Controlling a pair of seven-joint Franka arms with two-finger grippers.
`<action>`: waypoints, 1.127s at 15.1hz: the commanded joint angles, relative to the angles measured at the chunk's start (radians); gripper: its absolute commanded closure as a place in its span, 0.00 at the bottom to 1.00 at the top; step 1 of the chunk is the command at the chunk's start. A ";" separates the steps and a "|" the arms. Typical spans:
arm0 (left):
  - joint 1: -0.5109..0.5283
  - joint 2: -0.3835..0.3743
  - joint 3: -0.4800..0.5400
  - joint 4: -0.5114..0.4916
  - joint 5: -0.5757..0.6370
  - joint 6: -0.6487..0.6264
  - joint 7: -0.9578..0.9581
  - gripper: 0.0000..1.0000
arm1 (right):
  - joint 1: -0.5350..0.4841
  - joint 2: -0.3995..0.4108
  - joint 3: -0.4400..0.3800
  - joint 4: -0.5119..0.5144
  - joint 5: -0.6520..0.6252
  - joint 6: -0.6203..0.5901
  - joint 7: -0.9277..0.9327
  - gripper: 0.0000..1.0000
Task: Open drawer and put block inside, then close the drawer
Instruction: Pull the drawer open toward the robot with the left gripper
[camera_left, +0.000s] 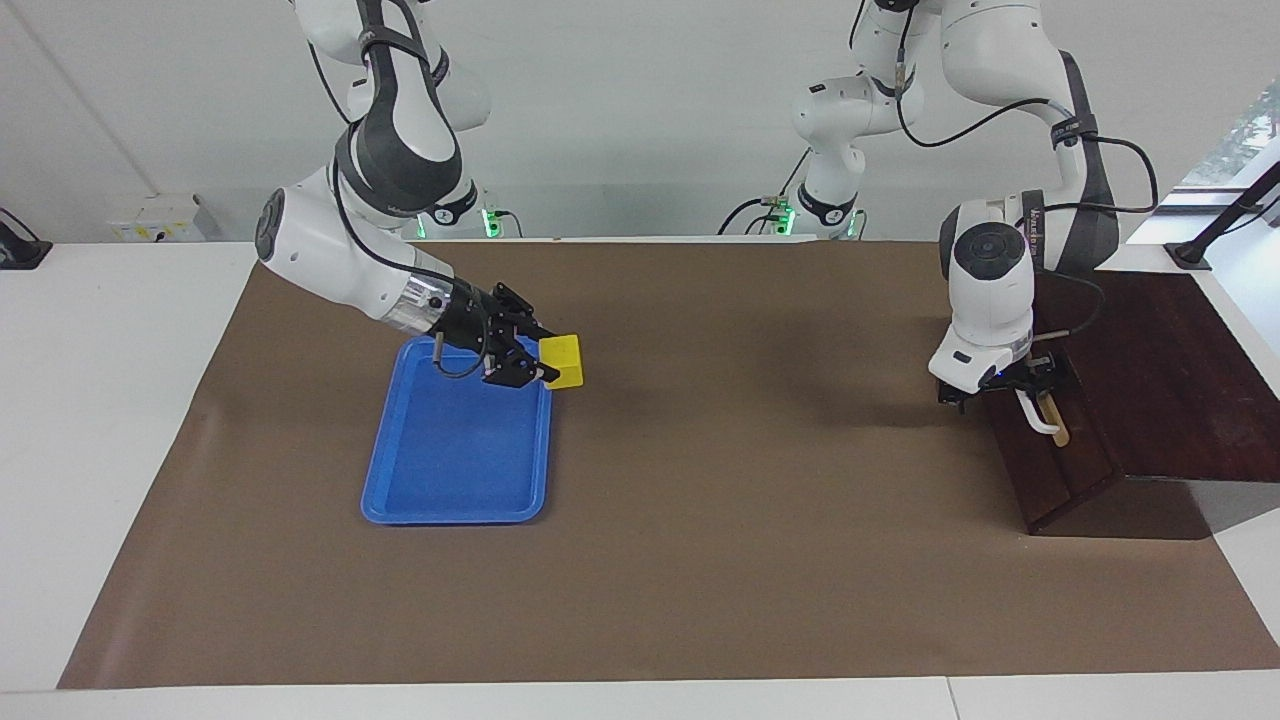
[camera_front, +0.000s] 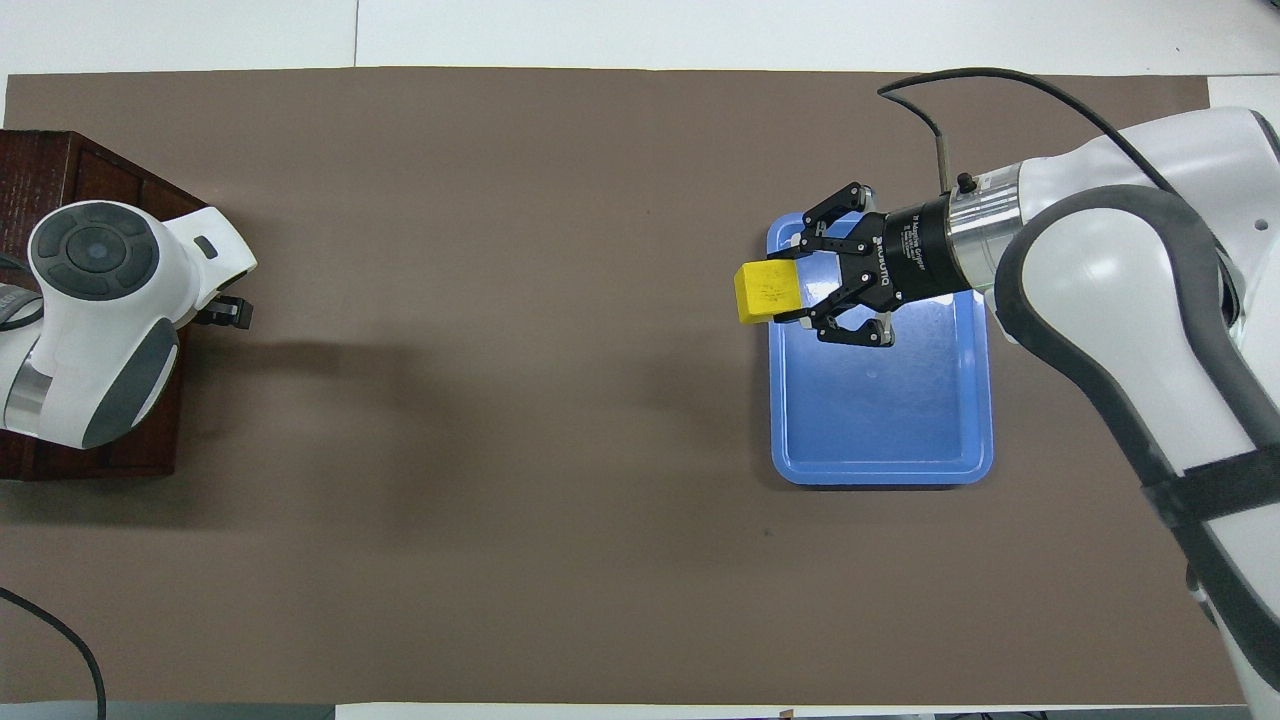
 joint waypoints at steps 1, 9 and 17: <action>-0.036 -0.024 -0.003 -0.034 0.010 0.014 -0.038 0.00 | -0.005 -0.009 0.001 0.009 -0.030 -0.019 0.026 1.00; -0.152 -0.026 -0.005 -0.023 -0.048 -0.041 -0.038 0.00 | -0.005 -0.007 0.001 0.016 -0.030 -0.022 0.024 1.00; -0.215 -0.026 -0.005 -0.020 -0.093 -0.043 -0.038 0.00 | -0.010 -0.004 0.001 0.031 -0.039 -0.042 0.023 1.00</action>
